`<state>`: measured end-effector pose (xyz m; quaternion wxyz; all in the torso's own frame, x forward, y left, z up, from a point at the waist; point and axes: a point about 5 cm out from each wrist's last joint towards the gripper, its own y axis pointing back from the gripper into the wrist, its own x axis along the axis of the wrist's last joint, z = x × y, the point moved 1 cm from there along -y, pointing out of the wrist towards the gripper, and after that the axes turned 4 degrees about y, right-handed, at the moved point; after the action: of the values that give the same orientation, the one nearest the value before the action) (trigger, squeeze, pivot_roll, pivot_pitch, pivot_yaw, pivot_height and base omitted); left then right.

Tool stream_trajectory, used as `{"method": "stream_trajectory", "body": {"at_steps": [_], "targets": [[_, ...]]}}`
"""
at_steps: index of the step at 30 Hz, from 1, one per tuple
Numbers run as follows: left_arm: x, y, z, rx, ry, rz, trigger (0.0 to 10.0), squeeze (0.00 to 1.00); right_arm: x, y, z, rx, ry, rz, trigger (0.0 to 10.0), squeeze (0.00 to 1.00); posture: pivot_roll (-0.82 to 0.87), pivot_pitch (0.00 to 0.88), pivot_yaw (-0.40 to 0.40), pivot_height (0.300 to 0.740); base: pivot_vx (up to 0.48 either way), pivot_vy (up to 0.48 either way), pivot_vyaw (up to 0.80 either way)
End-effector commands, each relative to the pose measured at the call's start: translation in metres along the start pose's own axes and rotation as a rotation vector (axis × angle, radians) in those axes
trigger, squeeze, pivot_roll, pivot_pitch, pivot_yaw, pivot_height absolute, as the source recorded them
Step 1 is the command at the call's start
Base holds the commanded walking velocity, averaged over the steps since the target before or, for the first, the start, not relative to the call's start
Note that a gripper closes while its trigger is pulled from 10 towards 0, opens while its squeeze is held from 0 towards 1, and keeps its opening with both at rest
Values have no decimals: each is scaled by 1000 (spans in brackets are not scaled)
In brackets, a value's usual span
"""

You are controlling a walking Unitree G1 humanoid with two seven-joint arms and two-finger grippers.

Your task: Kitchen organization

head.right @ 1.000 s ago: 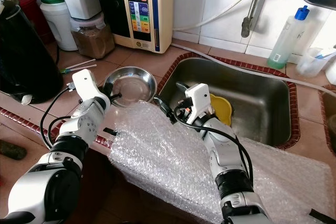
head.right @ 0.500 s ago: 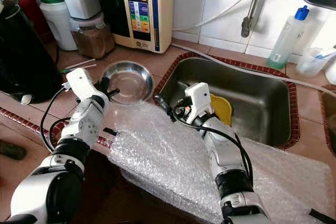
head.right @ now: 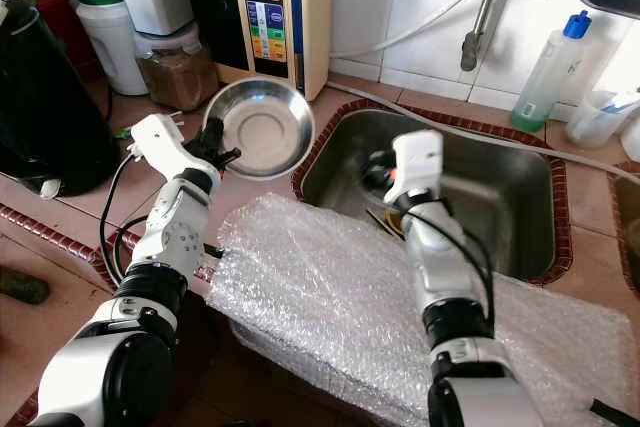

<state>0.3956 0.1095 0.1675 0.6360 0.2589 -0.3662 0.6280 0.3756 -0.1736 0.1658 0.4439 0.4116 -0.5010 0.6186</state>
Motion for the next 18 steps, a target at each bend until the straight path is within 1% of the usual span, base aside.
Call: {"method": "stream_trajectory", "body": {"at_steps": [1, 2, 5, 7, 8, 9, 13, 14, 16, 17, 18], "targets": [[6, -2, 12, -60, -28, 32, 0, 0, 5, -5, 4, -29, -11, 14, 10000, 0, 9, 0, 46, 740, 0, 0, 0], [7, -2, 16, -81, -60, 42, 0, 0, 8, -7, 5, -43, -20, 24, 10000, 0, 11, 0, 45, 740, 0, 0, 0], [8, -1, 26, -138, -106, 59, 0, 0, 14, -11, 3, -43, -67, 50, 10000, 0, 10, 0, 46, 740, 0, 0, 0], [9, -1, 31, -172, -115, 66, 0, 0, 19, -13, 0, -30, -102, 73, 10000, 0, 10, 0, 46, 740, 0, 0, 0], [6, 0, 36, -197, -153, 60, 0, 0, 28, -15, -7, 2, -153, 112, 10000, 0, 9, 0, 49, 740, 0, 0, 0], [5, 1, 38, -205, -163, 59, 0, 0, 31, -16, -9, 13, -171, 126, 10000, 0, 9, 0, 49, 740, 0, 0, 0], [2, 2, 39, -206, -157, 50, 0, 0, 43, -17, -13, 29, -213, 178, 10000, 0, 5, 0, 52, 740, 0, 0, 0], [0, 2, 40, -206, -158, 47, 0, 0, 47, -18, -14, 35, -248, 196, 10000, 0, 3, 0, 53, 740, 0, 0, 0], [-1, 2, 40, -207, -159, 45, 0, 0, 49, -18, -13, 38, -263, 201, 10000, 0, 3, 0, 53, 740, 0, 0, 0], [-2, 3, 40, -209, -157, 42, 0, 0, 50, -18, -13, 53, -298, 206, 10000, 0, 0, 0, 52, 740, 0, 0, 0], [-3, 4, 41, -212, -156, 42, 0, 0, 49, -17, -13, 62, -306, 204, 10000, 0, 0, 0, 52, 740, 0, 0, 0]]}}
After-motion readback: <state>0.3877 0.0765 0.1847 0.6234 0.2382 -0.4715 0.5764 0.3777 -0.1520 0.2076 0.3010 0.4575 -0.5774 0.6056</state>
